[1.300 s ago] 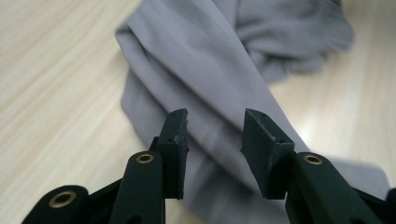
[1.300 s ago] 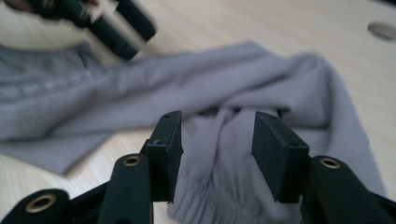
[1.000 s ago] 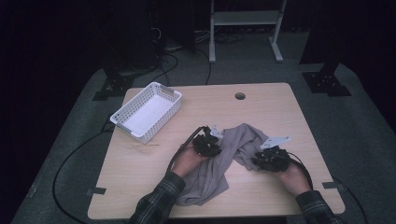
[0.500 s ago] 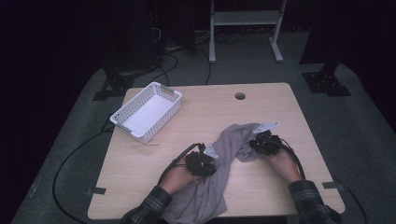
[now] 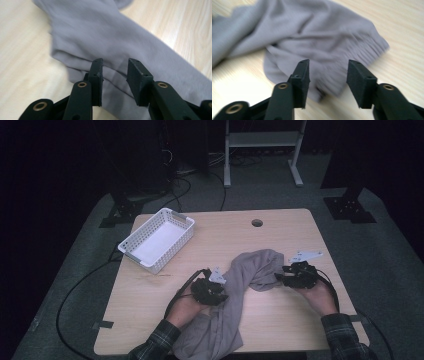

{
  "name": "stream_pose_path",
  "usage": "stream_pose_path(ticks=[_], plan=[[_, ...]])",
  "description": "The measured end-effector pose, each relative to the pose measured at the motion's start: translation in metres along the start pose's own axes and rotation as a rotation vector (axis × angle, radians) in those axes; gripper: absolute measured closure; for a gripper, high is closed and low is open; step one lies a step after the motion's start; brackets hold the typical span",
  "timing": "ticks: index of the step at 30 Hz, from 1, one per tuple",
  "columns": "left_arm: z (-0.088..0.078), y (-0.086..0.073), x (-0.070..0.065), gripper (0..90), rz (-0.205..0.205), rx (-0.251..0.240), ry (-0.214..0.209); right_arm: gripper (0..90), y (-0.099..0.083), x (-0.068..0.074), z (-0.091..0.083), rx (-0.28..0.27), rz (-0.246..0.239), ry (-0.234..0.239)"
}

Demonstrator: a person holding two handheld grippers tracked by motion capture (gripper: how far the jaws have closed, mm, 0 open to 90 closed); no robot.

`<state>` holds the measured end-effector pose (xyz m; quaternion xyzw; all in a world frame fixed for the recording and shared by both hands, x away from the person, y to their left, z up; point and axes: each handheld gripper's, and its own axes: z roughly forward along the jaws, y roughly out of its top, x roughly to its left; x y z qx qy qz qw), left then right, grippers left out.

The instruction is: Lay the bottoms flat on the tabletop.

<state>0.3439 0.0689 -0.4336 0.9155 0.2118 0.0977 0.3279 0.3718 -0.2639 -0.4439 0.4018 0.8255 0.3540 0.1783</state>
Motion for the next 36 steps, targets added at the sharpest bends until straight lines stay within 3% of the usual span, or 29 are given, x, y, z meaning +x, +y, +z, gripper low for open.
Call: stream_pose_path(ticks=[2, 7, 8, 9, 10, 11, 14, 17, 18, 21, 22, 24, 32, 35, 36], plan=[[-0.002, 0.002, 0.0, 58.6, -0.005, -0.022, 0.011, 45.0, -0.008, -0.01, 0.001, 0.022, 0.045, 0.02], [0.0, 0.009, 0.0, 53.4, -0.003, -0.051, 0.02, 47.6, -0.011, -0.016, 0.005, 0.039, 0.075, 0.079], [0.002, 0.011, 0.0, 52.7, 0.004, -0.053, 0.022, 52.3, -0.012, -0.017, 0.008, 0.052, 0.079, 0.083], [0.005, 0.016, -0.001, 50.5, 0.019, -0.058, 0.025, 63.8, -0.013, -0.018, 0.014, 0.074, 0.078, 0.116], [0.005, 0.016, -0.001, 49.8, 0.019, -0.058, 0.025, 63.8, -0.013, -0.018, 0.014, 0.074, 0.078, 0.116], [0.007, 0.02, -0.002, 48.6, 0.025, -0.063, 0.032, 82.3, -0.013, -0.018, 0.014, 0.056, 0.07, 0.119], [0.009, 0.024, -0.003, 45.9, 0.042, -0.069, 0.039, 87.3, -0.009, -0.016, 0.008, 0.009, 0.063, 0.132], [0.01, 0.029, -0.003, 42.2, 0.051, -0.087, 0.059, 88.1, 0.002, -0.008, -0.004, -0.065, 0.047, 0.182], [0.009, 0.032, -0.001, 41.0, 0.057, -0.1, 0.062, 88.2, 0.012, 0.0, -0.013, -0.109, 0.022, 0.216], [0.009, 0.035, 0.0, 39.9, 0.056, -0.122, 0.065, 88.3, 0.023, 0.008, -0.021, -0.149, -0.007, 0.238], [0.008, 0.037, 0.001, 39.0, 0.058, -0.129, 0.069, 88.4, 0.034, 0.017, -0.026, -0.178, -0.036, 0.266], [0.007, 0.042, 0.002, 38.4, 0.05, -0.165, 0.068, 88.4, 0.043, 0.025, -0.028, -0.191, -0.064, 0.287], [0.018, 0.053, 0.003, 36.9, 0.056, -0.2, 0.047, 88.4, 0.062, 0.046, -0.028, -0.219, -0.118, 0.366], [0.023, 0.061, 0.005, 46.9, 0.069, -0.207, 0.028, 88.4, 0.066, 0.054, -0.034, -0.236, -0.145, 0.393], [0.024, 0.062, 0.005, 55.4, 0.072, -0.199, 0.022, 88.4, 0.067, 0.054, -0.036, -0.244, -0.141, 0.397]])
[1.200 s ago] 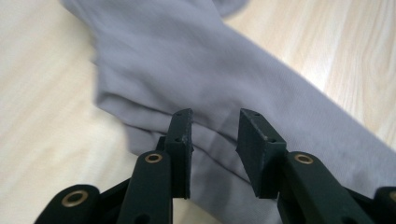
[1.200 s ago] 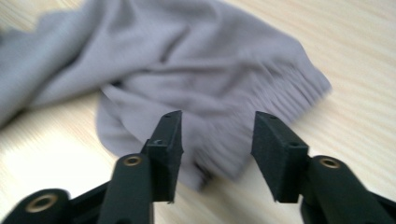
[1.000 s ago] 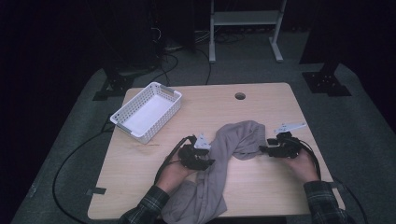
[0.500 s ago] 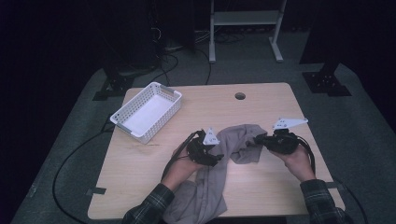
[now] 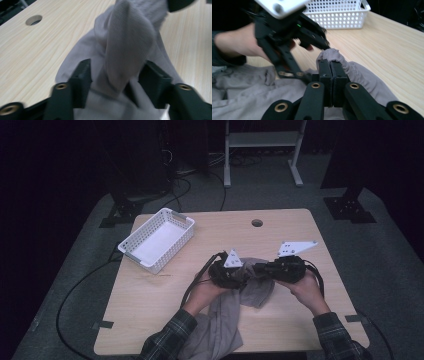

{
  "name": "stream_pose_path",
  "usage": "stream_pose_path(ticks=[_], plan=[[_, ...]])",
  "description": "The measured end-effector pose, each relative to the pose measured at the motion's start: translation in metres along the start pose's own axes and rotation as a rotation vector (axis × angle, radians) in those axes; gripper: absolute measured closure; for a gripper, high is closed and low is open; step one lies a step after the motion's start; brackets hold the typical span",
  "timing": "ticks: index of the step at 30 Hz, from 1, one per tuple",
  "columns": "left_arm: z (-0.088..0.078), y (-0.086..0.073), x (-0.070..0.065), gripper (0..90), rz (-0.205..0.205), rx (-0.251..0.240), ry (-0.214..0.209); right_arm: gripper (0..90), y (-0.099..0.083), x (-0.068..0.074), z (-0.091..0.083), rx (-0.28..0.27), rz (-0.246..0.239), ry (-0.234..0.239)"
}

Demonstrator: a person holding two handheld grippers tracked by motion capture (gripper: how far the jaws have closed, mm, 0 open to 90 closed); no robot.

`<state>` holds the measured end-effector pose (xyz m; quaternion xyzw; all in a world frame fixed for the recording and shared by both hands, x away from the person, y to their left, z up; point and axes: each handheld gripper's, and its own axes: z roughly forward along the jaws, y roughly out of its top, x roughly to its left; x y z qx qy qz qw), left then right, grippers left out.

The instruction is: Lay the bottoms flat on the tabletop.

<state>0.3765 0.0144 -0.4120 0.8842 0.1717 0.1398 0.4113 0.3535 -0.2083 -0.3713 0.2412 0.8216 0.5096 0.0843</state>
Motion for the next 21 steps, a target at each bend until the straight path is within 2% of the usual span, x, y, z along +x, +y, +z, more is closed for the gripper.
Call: stream_pose_path(ticks=[1, 2, 3, 6, 9, 13, 14, 16, 17, 20, 21], plan=[[0.0, 0.0, 0.0, 64.2, 0.0, 0.0, 0.0, 88.4, 0.0, 0.0, 0.0, 0.0, 0.0, 0.0], [0.002, 0.001, 0.001, 64.2, 0.002, 0.008, -0.004, 88.3, 0.0, 0.001, -0.001, -0.005, -0.003, 0.001], [0.003, 0.001, 0.001, 82.9, -0.003, 0.01, -0.003, 88.2, 0.0, 0.001, -0.001, -0.002, -0.002, -0.013], [0.006, 0.0, 0.005, 85.7, -0.037, 0.029, -0.009, 84.3, -0.005, -0.001, 0.0, -0.007, 0.01, -0.028], [0.005, -0.003, 0.011, 85.8, -0.067, 0.028, 0.003, 70.0, -0.017, 0.0, -0.004, -0.011, 0.044, -0.034], [0.0, -0.009, 0.022, 85.7, -0.117, 0.018, 0.011, 69.7, -0.037, 0.009, -0.009, 0.028, 0.043, -0.036], [-0.001, -0.01, 0.024, 85.7, -0.133, 0.017, 0.013, 69.0, -0.046, 0.017, -0.007, 0.061, 0.037, -0.026], [-0.002, -0.011, 0.026, 85.7, -0.147, 0.012, 0.011, 69.0, -0.049, 0.02, -0.005, 0.07, 0.037, -0.009], [-0.003, -0.011, 0.027, 85.7, -0.149, 0.011, 0.012, 68.4, -0.053, 0.025, -0.002, 0.084, 0.029, 0.006], [-0.003, -0.01, 0.027, 85.7, -0.154, 0.01, 0.004, 63.2, -0.061, 0.037, 0.016, 0.149, -0.008, 0.014], [-0.003, -0.01, 0.027, 85.7, -0.153, 0.01, 0.004, 60.4, -0.066, 0.038, 0.037, 0.2, -0.032, -0.017]])
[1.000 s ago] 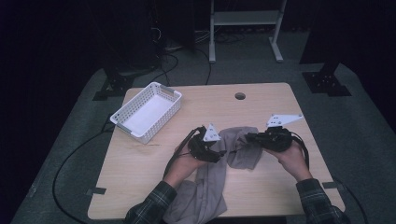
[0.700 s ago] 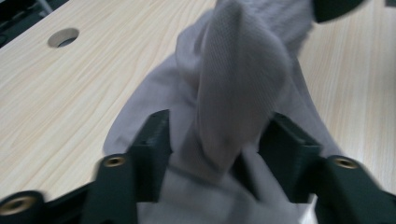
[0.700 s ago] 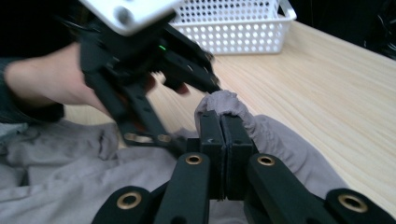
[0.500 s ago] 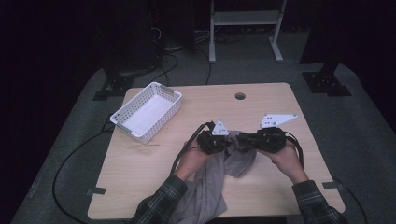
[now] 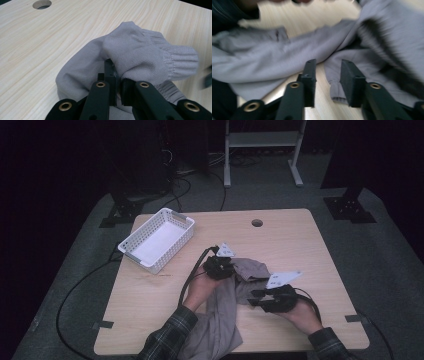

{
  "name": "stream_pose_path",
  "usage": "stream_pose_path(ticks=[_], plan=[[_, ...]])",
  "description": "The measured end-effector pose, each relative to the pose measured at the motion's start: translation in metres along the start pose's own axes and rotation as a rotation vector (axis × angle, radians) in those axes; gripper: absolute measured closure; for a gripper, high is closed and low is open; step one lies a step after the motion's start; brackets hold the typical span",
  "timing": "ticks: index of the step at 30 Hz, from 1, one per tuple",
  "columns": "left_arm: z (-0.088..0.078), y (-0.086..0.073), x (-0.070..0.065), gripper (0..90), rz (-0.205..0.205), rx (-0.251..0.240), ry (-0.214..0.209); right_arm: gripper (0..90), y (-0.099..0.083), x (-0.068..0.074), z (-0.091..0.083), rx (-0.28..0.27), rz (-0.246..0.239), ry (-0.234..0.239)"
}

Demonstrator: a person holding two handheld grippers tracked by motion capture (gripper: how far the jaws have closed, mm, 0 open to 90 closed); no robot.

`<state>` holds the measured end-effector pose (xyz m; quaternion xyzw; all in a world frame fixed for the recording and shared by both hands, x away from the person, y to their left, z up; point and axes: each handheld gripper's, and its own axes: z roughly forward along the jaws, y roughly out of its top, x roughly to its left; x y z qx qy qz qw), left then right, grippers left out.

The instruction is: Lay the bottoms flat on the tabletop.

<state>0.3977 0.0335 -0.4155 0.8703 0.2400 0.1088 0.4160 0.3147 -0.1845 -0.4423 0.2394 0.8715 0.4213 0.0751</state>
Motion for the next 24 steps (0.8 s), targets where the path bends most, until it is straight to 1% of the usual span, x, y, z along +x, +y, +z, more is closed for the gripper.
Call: stream_pose_path(ticks=[1, 2, 3, 4, 5, 7, 8, 9, 10, 11, 12, 13, 14, 15, 16, 17, 18, 19, 20, 21, 22, 23, 24], plan=[[0.0, 0.0, 0.0, 85.7, -0.001, 0.0, -0.002, 60.4, 0.0, 0.0, 0.0, 0.0, 0.0, 0.0], [0.0, 0.0, -0.001, 85.7, -0.003, -0.001, -0.003, 60.1, 0.0, -0.001, 0.007, 0.015, -0.008, -0.008], [0.0, 0.0, -0.001, 85.7, -0.001, 0.0, -0.005, 59.6, 0.001, -0.002, 0.016, 0.03, -0.01, -0.007], [0.0, 0.0, -0.001, 85.7, -0.012, -0.007, -0.008, 57.5, 0.003, -0.003, 0.029, 0.055, -0.019, -0.015], [-0.001, 0.0, -0.001, 85.7, -0.009, -0.002, -0.012, 57.5, 0.003, -0.003, 0.029, 0.055, -0.019, -0.015], [-0.002, 0.0, 0.0, 85.7, -0.025, -0.008, -0.021, 55.3, 0.004, -0.003, 0.039, 0.084, -0.037, -0.034], [-0.002, 0.0, 0.0, 85.7, -0.033, -0.008, -0.026, 56.3, 0.004, -0.003, 0.046, 0.111, -0.051, -0.049], [-0.003, 0.0, 0.001, 85.7, -0.043, -0.007, -0.033, 64.8, 0.002, -0.003, 0.049, 0.125, -0.061, -0.074], [-0.003, 0.0, 0.001, 85.7, -0.043, -0.007, -0.033, 64.8, 0.002, -0.003, 0.049, 0.125, -0.061, -0.074], [-0.005, 0.0, 0.002, 85.7, -0.043, -0.005, -0.038, 71.7, 0.002, -0.003, 0.049, 0.127, -0.061, -0.08], [-0.007, 0.0, 0.002, 85.8, -0.058, -0.014, -0.038, 84.9, 0.0, -0.006, 0.045, 0.132, -0.062, -0.097], [-0.007, 0.0, 0.002, 85.8, -0.058, -0.014, -0.038, 84.9, 0.0, -0.006, 0.045, 0.132, -0.062, -0.097], [-0.01, 0.0, 0.002, 85.8, -0.071, -0.023, -0.034, 85.9, -0.001, -0.008, 0.043, 0.135, -0.058, -0.095], [-0.015, 0.0, 0.006, 85.8, -0.075, -0.031, -0.03, 86.6, -0.003, -0.013, 0.037, 0.142, -0.035, -0.097], [-0.015, 0.0, 0.006, 85.8, -0.075, -0.031, -0.03, 86.6, -0.003, -0.013, 0.037, 0.142, -0.035, -0.097], [-0.019, -0.001, 0.008, 85.8, -0.095, -0.039, -0.025, 86.7, -0.004, -0.016, 0.034, 0.139, -0.031, -0.103], [-0.023, -0.001, 0.012, 85.8, -0.1, -0.039, -0.02, 86.8, -0.005, -0.02, 0.029, 0.129, -0.024, -0.113], [-0.026, -0.002, 0.014, 85.8, -0.11, -0.046, -0.017, 86.9, -0.005, -0.026, 0.017, 0.102, -0.006, -0.124], [-0.03, -0.004, 0.017, 85.8, -0.129, -0.055, -0.016, 86.9, -0.005, -0.026, 0.017, 0.102, -0.006, -0.124], [-0.035, -0.006, 0.021, 85.8, -0.147, -0.061, -0.017, 86.9, -0.004, -0.03, 0.01, 0.083, 0.007, -0.134], [-0.038, -0.007, 0.024, 85.8, -0.157, -0.063, -0.015, 87.0, -0.004, -0.034, 0.0, 0.055, 0.015, -0.153], [-0.042, -0.009, 0.028, 85.8, -0.175, -0.069, -0.012, 87.0, -0.003, -0.037, -0.005, 0.038, 0.024, -0.162], [-0.045, -0.011, 0.031, 85.8, -0.187, -0.072, -0.011, 87.1, -0.002, -0.041, -0.015, 0.019, 0.035, -0.181]])
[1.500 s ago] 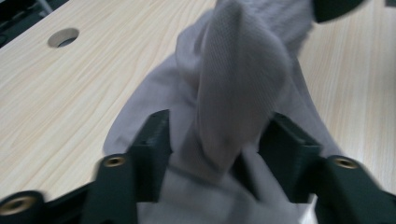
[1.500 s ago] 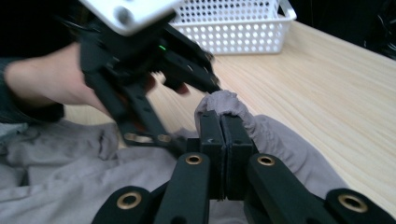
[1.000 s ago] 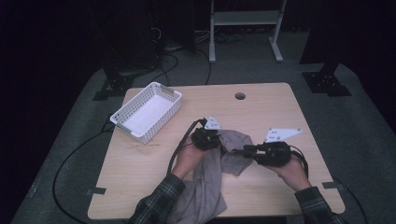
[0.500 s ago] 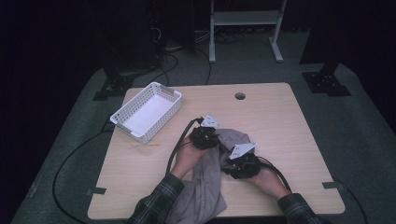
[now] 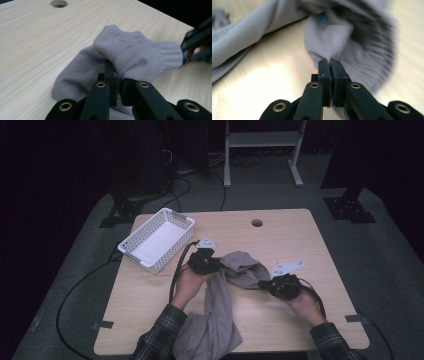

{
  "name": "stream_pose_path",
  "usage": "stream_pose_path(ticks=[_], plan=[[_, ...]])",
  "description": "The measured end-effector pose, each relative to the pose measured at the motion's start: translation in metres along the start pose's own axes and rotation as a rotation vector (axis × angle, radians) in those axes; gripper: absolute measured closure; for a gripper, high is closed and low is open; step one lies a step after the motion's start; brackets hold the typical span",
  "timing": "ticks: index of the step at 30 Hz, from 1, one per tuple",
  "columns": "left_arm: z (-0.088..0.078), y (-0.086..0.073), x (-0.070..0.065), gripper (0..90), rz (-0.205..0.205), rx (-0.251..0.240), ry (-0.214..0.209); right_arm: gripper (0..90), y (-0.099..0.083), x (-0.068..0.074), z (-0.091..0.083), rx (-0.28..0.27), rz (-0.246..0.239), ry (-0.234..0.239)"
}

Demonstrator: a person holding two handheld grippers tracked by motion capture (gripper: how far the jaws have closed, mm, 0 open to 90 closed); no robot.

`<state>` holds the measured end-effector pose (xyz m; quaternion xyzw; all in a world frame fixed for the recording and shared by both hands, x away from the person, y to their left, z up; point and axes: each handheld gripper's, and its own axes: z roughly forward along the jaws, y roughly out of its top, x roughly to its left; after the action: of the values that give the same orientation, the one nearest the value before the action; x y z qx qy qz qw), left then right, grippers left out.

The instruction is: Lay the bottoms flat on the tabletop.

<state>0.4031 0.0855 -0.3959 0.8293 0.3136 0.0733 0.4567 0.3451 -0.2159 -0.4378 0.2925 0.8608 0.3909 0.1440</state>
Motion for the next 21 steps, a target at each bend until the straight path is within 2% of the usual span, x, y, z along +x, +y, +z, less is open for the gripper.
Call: stream_pose_path(ticks=[2, 3, 4, 7, 10, 13, 15, 17, 19, 21], plan=[[-0.008, -0.002, 0.007, 85.8, -0.024, -0.009, 0.007, 87.2, 0.001, -0.01, -0.013, -0.035, 0.027, -0.029], [-0.013, -0.004, 0.011, 85.9, -0.04, -0.014, 0.011, 87.3, 0.001, -0.019, -0.025, -0.066, 0.057, -0.058], [-0.016, -0.004, 0.014, 85.9, -0.047, -0.014, 0.011, 87.3, 0.001, -0.019, -0.025, -0.066, 0.057, -0.058], [-0.025, -0.006, 0.022, 86.1, -0.078, -0.026, 0.006, 87.5, -0.001, -0.032, -0.038, -0.1, 0.087, -0.088], [-0.033, -0.007, 0.029, 86.7, -0.087, -0.026, 0.021, 87.7, -0.002, -0.04, -0.047, -0.11, 0.093, -0.114], [-0.033, -0.009, 0.032, 87.0, -0.09, 0.004, 0.041, 87.9, -0.001, -0.046, -0.055, -0.122, 0.102, -0.118], [-0.029, -0.01, 0.033, 87.0, -0.089, 0.034, 0.075, 87.9, 0.002, -0.046, -0.056, -0.108, 0.1, -0.115], [-0.02, -0.016, 0.037, 87.0, -0.112, 0.064, 0.091, 87.9, 0.002, -0.047, -0.053, -0.098, 0.097, -0.115], [-0.012, -0.022, 0.042, 86.8, -0.136, 0.096, 0.105, 87.8, 0.001, -0.051, -0.037, -0.052, 0.119, -0.114], [-0.002, -0.029, 0.047, 86.8, -0.157, 0.132, 0.122, 87.7, 0.0, -0.053, -0.031, -0.035, 0.125, -0.114]])
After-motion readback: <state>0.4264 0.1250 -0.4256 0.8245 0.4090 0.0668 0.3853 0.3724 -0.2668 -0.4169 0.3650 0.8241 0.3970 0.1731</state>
